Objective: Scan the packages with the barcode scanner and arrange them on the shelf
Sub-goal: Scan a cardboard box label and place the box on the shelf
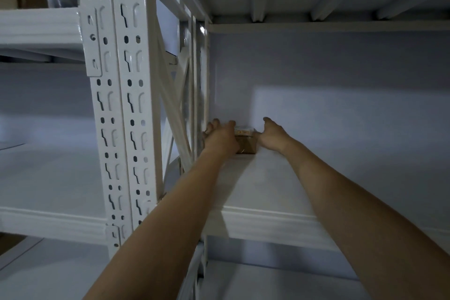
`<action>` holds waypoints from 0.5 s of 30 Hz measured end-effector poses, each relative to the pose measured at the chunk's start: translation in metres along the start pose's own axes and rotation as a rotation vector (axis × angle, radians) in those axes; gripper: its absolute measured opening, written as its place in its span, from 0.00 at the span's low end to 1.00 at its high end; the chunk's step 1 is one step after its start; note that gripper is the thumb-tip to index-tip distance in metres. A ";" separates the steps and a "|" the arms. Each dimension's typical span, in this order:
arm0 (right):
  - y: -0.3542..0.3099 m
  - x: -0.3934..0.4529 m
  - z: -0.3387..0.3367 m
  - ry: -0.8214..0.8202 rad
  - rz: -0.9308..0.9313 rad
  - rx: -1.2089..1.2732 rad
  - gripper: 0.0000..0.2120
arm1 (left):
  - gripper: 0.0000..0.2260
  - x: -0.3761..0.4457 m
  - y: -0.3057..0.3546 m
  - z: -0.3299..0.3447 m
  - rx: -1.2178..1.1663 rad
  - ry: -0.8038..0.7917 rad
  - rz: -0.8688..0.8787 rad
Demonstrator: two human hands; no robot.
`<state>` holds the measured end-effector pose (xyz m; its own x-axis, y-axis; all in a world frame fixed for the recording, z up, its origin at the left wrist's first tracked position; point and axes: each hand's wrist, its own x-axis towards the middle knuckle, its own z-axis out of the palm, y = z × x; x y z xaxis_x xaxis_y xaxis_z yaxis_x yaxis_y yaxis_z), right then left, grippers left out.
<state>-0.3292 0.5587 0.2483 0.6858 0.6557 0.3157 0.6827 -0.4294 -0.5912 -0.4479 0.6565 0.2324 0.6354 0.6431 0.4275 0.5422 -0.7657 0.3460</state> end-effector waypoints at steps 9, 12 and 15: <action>0.033 -0.142 -0.084 0.296 0.038 0.075 0.18 | 0.15 -0.100 0.119 -0.002 -0.478 -0.057 0.308; 0.064 -0.212 -0.119 0.451 0.067 0.013 0.14 | 0.11 -0.154 0.163 0.000 -0.650 -0.035 0.389; 0.098 -0.283 -0.144 0.635 0.139 0.004 0.12 | 0.11 -0.213 0.206 0.007 -0.807 -0.121 0.566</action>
<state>-0.4205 0.2414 0.2081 0.7842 0.0993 0.6126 0.5767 -0.4810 -0.6603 -0.4683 0.3620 0.2069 0.7613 0.1430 0.6324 -0.3661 -0.7102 0.6013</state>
